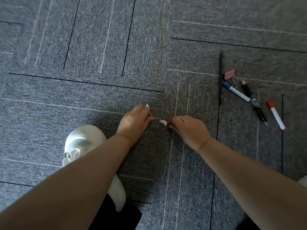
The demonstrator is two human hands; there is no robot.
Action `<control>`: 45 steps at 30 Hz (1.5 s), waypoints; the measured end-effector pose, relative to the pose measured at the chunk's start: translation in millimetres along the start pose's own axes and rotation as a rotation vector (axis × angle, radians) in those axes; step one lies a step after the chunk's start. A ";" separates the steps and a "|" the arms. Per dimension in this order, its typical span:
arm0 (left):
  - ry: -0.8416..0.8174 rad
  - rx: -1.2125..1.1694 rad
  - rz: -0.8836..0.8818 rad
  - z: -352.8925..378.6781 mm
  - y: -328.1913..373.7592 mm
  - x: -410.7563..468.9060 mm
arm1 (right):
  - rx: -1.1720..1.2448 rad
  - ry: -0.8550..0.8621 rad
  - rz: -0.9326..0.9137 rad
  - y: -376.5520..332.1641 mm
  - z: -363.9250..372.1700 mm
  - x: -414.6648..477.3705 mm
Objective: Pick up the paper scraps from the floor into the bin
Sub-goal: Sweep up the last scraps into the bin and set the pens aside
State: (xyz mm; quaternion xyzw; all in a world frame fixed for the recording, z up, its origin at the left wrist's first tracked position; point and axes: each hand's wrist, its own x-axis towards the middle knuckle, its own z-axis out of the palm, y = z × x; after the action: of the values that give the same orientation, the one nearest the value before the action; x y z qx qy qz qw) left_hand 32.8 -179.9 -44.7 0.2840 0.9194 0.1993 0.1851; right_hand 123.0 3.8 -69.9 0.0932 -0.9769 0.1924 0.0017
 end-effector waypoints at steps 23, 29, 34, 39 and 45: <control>-0.111 0.038 0.203 14.4 21.4 -3.0 | 0.154 0.168 0.282 18.9 -18.2 -43.6; -0.224 0.183 0.242 27.4 34.4 -1.6 | 0.114 0.130 0.298 21.4 -17.8 -47.6; -0.078 0.281 0.313 36.5 42.1 4.2 | 0.110 0.159 0.306 19.3 -13.0 -55.3; -0.018 0.224 0.332 38.8 38.2 9.1 | 0.129 0.158 0.296 18.6 -12.7 -60.5; -0.024 0.079 0.401 48.7 40.9 -4.1 | 0.141 0.149 0.331 27.0 -15.9 -70.2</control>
State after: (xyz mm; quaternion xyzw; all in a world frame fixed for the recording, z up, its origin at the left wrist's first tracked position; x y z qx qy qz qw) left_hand 76.4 -138.5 -66.0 0.4709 0.8492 0.1924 0.1416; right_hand 186.6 47.1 -68.0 -0.0833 -0.9601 0.2646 0.0360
